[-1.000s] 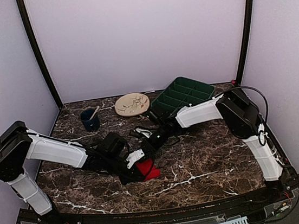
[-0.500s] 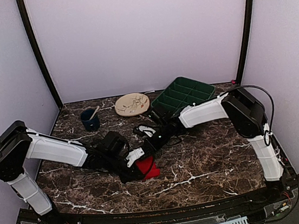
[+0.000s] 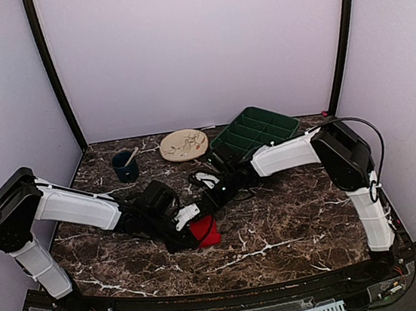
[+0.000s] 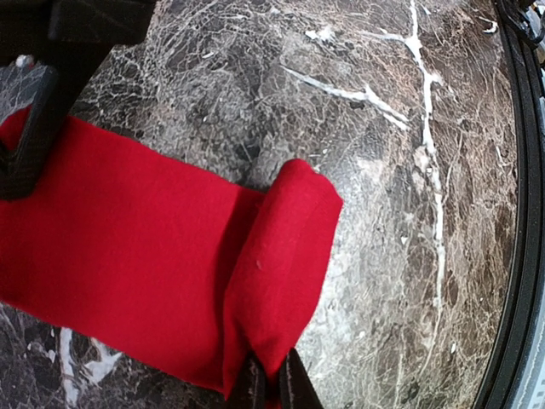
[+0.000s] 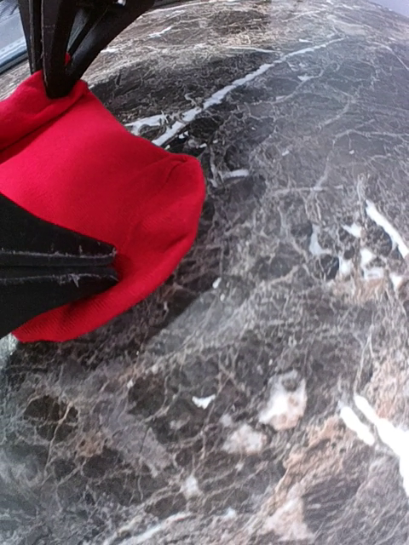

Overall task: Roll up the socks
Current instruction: Roll the sock at the center of the board.

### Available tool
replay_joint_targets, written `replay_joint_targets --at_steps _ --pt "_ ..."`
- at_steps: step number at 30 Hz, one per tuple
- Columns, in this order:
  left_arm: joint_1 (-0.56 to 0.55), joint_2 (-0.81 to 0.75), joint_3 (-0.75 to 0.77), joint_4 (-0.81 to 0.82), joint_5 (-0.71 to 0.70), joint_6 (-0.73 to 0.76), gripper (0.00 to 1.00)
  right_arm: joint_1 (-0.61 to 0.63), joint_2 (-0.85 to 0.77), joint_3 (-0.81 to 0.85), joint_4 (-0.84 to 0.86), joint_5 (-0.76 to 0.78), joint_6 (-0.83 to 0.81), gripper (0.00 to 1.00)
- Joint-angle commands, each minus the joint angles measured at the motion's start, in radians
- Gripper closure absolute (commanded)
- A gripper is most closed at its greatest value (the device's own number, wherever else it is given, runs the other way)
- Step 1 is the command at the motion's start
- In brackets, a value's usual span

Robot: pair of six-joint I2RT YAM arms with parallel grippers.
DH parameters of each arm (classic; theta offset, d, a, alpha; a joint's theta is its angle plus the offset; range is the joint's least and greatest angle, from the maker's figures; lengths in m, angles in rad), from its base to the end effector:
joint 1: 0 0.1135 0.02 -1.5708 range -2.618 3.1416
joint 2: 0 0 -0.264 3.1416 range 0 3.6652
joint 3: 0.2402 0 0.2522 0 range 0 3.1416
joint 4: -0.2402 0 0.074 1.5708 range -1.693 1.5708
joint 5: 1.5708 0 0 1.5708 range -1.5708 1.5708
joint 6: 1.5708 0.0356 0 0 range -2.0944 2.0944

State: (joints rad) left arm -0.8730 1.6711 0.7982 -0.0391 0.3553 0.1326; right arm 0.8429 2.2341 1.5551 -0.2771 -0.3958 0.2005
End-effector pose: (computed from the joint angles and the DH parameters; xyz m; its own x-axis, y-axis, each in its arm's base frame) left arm 0.1933 -0.2498 0.1421 -0.3905 0.6587 -0.6432 0.9149 0.3552 -0.1917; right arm 0.3041 0.3619 0.1271 -0.6993 -0.5085 -0.5024 -0.7118 0.5604 0.4235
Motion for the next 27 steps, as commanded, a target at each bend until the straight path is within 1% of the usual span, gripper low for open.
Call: replay_joint_targets --at_steps 1,9,14,22,27 --pt "0.002 -0.042 0.002 -0.065 -0.004 -0.019 0.95 -0.032 0.029 -0.047 -0.123 0.14 0.013 1.0" --pt "0.008 -0.008 0.023 -0.091 0.008 -0.025 0.96 -0.031 0.02 -0.062 -0.121 0.146 0.02 1.0" --pt "0.041 0.025 0.061 -0.148 0.05 -0.018 0.96 -0.032 0.014 -0.069 -0.114 0.146 0.02 1.0" --pt "0.095 0.102 0.146 -0.233 0.179 0.01 0.96 -0.031 0.013 -0.072 -0.108 0.138 0.017 1.0" --pt "0.117 0.168 0.205 -0.296 0.286 0.03 0.97 -0.03 0.006 -0.075 -0.103 0.143 0.018 1.0"
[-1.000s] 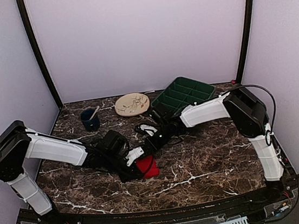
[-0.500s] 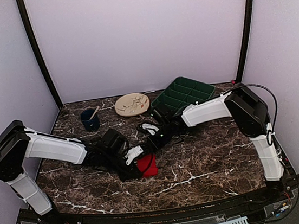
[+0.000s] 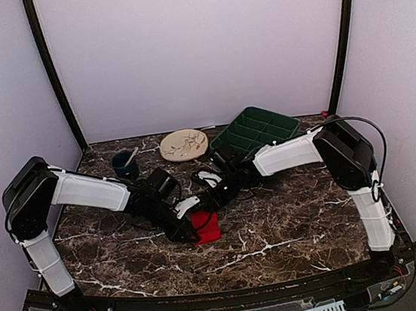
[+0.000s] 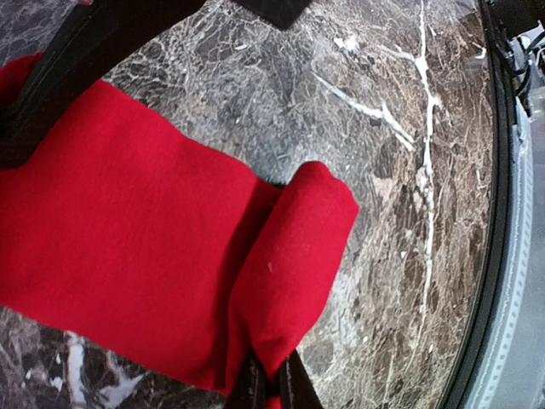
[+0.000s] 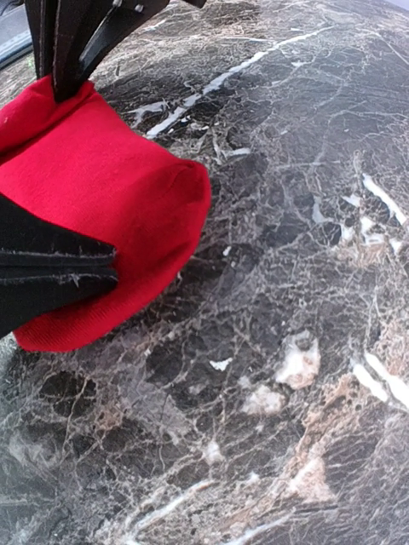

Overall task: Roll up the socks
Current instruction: Roll the sock at the center of the board.

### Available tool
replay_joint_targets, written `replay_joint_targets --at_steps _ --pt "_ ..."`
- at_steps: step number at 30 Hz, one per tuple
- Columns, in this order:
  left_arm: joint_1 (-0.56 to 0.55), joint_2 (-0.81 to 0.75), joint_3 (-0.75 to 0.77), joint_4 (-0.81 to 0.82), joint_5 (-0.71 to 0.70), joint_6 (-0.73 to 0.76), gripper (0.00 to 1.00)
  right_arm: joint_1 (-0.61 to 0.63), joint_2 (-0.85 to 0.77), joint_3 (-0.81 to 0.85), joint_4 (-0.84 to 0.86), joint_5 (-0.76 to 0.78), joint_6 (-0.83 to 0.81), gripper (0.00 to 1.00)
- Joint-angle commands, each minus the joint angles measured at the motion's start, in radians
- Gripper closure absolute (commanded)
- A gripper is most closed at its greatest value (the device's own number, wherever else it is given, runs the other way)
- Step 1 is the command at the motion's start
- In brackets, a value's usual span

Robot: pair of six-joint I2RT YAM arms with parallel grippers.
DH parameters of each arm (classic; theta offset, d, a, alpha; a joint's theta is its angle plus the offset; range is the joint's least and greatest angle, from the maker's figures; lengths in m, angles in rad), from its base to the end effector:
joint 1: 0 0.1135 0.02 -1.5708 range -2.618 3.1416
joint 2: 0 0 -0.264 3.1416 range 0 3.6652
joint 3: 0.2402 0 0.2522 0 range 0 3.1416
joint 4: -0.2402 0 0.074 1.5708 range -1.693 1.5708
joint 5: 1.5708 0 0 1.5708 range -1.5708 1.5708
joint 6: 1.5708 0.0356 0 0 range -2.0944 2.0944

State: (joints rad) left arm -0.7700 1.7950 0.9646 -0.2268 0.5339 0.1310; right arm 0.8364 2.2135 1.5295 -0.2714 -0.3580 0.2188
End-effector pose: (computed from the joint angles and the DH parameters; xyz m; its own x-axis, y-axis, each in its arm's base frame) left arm 0.2312 -0.2494 0.1394 -0.5182 0.6591 -0.5450 0.8538 0.3609 -0.3753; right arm 0.3043 0.3557 0.1289 -0.7145 -0.4880 -0.5014 -0.6921 0.5977 0.4046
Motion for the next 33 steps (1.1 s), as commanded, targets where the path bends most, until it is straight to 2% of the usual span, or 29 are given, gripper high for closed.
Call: replay_joint_targets --at_steps 1,10,17,29,33 --pt "0.018 0.057 0.049 -0.123 0.128 0.035 0.97 -0.024 0.025 -0.05 -0.109 0.107 -0.002 1.0" --pt "0.084 0.104 0.073 -0.206 0.288 0.038 0.98 -0.024 0.025 -0.057 -0.104 0.117 0.002 0.95" --pt "0.101 0.172 0.125 -0.286 0.345 0.054 0.99 -0.026 0.025 -0.054 -0.102 0.121 0.004 0.9" --pt "0.124 0.213 0.137 -0.321 0.386 0.062 1.0 -0.037 -0.025 -0.108 -0.048 0.14 0.011 0.69" --pt "0.127 0.219 0.14 -0.326 0.394 0.063 1.0 -0.044 -0.052 -0.135 -0.03 0.139 0.01 0.67"
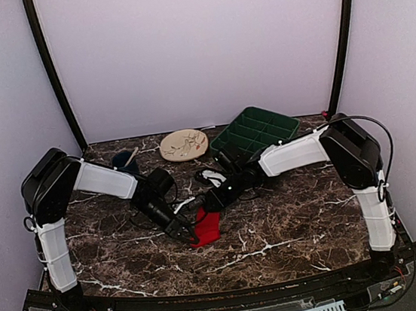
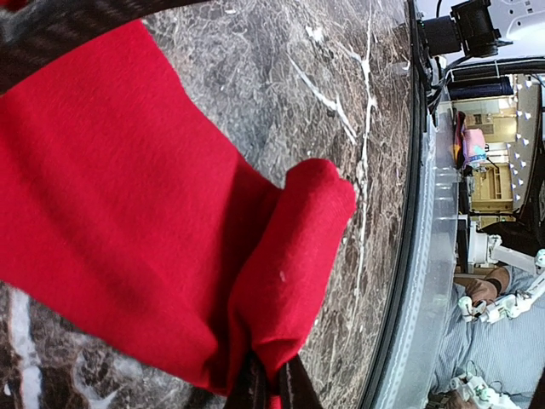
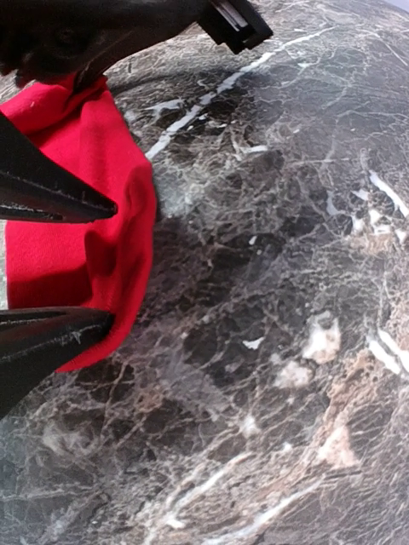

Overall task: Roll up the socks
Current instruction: Roll the sock at the center of the board.

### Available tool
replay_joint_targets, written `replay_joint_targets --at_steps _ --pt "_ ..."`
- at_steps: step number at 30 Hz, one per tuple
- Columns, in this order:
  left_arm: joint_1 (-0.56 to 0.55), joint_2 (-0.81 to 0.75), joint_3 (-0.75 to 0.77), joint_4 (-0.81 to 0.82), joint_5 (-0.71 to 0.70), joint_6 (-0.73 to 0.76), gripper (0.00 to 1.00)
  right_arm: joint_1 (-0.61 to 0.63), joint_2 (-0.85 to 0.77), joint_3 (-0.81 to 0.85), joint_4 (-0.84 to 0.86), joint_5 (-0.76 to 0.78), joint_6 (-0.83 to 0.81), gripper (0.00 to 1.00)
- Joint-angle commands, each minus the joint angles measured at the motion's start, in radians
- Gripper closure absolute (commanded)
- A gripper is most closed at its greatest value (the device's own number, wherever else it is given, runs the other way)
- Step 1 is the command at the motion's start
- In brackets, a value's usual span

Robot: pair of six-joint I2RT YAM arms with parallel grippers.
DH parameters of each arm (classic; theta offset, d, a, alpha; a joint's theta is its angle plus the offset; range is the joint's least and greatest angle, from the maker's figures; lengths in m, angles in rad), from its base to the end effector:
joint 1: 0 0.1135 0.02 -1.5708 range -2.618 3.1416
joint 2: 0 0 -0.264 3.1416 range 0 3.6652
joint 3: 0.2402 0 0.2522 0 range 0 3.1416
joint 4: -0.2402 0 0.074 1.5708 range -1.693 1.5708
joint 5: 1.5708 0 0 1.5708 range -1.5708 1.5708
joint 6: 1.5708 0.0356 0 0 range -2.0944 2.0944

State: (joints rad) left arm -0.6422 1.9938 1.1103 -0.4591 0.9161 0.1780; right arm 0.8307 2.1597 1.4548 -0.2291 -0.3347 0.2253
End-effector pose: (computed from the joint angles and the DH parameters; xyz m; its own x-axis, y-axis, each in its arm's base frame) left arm 0.2648 -0.2333 0.1098 -0.6777 0.6415 -0.3595 0.6385 0.2708 -0.7204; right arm 0.2989 0.3447 0.1335 -0.7137 -0.4686 -0.5206 -0.6871 0.6129 0.3903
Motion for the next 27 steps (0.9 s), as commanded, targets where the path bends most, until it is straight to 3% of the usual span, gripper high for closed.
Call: replay_joint_targets --at_steps 1,12,27 --pt "0.0 0.021 -0.003 -0.094 0.013 0.02 1.0 -0.038 -0.004 -0.068 -0.065 0.115 0.002 0.66" --pt "0.001 0.037 0.049 -0.153 0.031 0.06 1.0 -0.04 -0.043 -0.075 -0.015 0.097 0.001 0.54" --pt "0.001 0.052 0.077 -0.176 0.041 0.07 1.0 -0.04 -0.215 -0.236 0.033 0.178 -0.031 0.47"
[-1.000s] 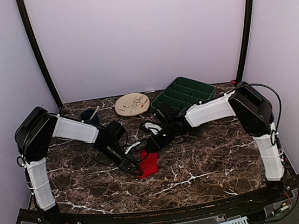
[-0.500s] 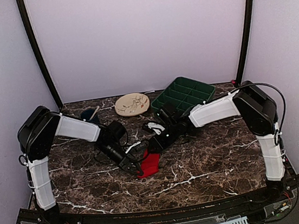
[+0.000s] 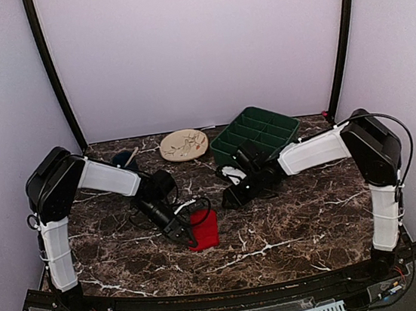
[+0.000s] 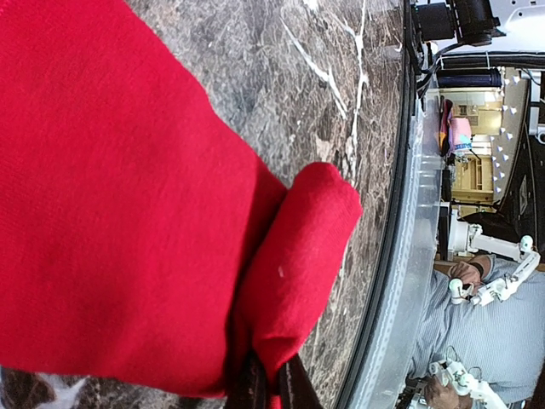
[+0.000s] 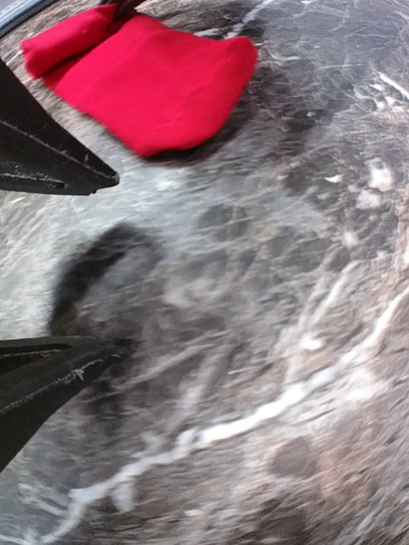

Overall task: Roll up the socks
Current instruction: Roll the sock at the center of the board.

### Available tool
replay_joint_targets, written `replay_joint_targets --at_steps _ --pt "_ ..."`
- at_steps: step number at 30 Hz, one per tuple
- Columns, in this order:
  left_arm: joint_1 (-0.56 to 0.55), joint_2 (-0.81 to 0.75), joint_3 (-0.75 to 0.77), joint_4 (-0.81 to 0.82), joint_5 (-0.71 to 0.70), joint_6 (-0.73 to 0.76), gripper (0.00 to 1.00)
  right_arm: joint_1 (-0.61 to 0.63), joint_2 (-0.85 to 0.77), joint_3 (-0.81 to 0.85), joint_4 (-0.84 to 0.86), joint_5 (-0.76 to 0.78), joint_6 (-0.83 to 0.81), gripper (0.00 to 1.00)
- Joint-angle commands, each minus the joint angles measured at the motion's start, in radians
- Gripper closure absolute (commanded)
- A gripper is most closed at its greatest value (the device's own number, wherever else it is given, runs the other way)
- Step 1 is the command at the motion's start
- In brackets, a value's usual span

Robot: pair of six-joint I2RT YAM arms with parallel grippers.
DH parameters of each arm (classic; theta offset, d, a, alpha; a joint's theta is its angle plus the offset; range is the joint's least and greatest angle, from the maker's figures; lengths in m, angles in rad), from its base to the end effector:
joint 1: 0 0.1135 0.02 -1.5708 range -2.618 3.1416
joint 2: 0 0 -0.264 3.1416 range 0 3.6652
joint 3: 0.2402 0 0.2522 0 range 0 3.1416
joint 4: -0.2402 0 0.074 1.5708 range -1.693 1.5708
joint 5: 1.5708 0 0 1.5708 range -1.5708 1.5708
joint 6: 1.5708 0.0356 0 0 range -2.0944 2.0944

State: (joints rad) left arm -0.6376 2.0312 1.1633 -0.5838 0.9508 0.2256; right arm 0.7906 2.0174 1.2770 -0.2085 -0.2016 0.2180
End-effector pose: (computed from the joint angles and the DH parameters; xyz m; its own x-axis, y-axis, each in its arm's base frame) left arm 0.2661 -0.2332 0.1079 -0.6829 0.6676 -0.2966 0.5913 0.2667 -0.7611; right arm 0.2895 0.3027 0.1422 -0.7266 -0.4329 -0.5336 -0.6364 0.7169 0.2849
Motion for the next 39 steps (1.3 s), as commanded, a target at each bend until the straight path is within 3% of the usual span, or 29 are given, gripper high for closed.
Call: replay_joint_targets --at_steps 1,6,16,26,39 --pt "-0.004 0.017 0.026 -0.053 0.007 0.024 1.0 0.003 -0.093 -0.078 0.016 0.051 -0.035 0.47" --pt "-0.004 0.021 0.017 -0.051 0.007 0.023 1.0 0.049 -0.205 -0.18 0.029 0.088 -0.123 0.47" --pt "-0.004 0.043 0.028 -0.054 0.01 0.019 1.0 0.279 -0.345 -0.287 0.053 0.215 -0.319 0.45" --pt "-0.003 0.061 0.027 -0.067 0.001 0.04 1.0 0.387 -0.258 -0.201 0.007 0.253 -0.432 0.43" --pt "-0.003 0.07 0.039 -0.081 -0.002 0.052 1.0 0.403 -0.167 -0.096 -0.005 0.207 -0.509 0.44"
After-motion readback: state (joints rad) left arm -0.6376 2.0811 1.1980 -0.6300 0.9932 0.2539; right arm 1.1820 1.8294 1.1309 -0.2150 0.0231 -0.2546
